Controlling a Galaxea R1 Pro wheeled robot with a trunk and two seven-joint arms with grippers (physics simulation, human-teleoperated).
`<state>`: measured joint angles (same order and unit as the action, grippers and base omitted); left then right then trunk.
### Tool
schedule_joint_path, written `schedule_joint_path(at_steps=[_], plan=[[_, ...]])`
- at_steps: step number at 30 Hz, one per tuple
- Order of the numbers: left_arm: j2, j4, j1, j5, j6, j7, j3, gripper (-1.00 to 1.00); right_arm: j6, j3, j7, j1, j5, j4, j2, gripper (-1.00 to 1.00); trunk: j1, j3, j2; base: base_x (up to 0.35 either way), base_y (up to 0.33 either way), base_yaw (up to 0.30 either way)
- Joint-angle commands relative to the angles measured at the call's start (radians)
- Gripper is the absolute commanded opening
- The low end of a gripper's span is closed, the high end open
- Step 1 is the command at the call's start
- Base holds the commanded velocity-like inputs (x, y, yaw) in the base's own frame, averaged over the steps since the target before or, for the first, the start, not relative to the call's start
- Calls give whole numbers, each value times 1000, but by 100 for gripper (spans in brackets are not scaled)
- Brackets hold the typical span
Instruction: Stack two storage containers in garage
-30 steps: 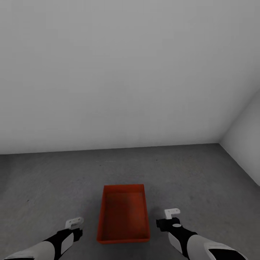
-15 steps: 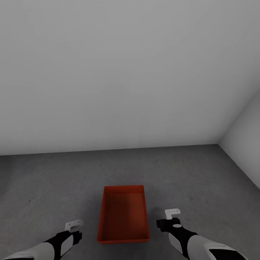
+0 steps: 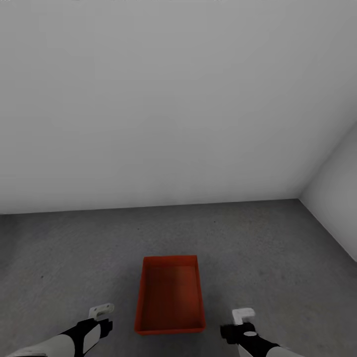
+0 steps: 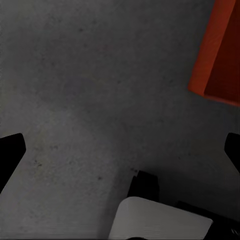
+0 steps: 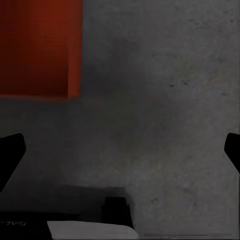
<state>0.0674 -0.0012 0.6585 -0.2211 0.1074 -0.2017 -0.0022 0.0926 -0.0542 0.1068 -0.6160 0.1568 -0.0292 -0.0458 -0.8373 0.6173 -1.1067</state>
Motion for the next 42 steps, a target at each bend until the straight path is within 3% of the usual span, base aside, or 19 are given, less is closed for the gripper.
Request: schedule_joint_path(at_steps=[1,8,17,27,31,42], plan=[[-1,0,-1,-5,2,-2,-1,100,6,-6,5,22,10,-3,4,100,4,-3,7,0,0,0],[1,0,-3,-6,2,-2,0,100,7,-6,7,120,9,-3,23,100,31,-24,56,0,0,0],[3,0,-4,-6,2,-3,1,100,0,-7,7,187,7,-4,53,100,65,-53,119,0,0,0],[3,0,-10,-6,2,-2,1,100,4,-7,5,279,6,-4,64,100,104,-84,189,0,0,0],[8,0,-27,-7,3,-2,0,100,8,-6,4,309,6,-5,65,100,104,-84,189,0,0,0],[15,0,-102,-6,3,-2,0,100,3,-7,4,321,6,-5,56,100,104,-84,189,0,0,0]])
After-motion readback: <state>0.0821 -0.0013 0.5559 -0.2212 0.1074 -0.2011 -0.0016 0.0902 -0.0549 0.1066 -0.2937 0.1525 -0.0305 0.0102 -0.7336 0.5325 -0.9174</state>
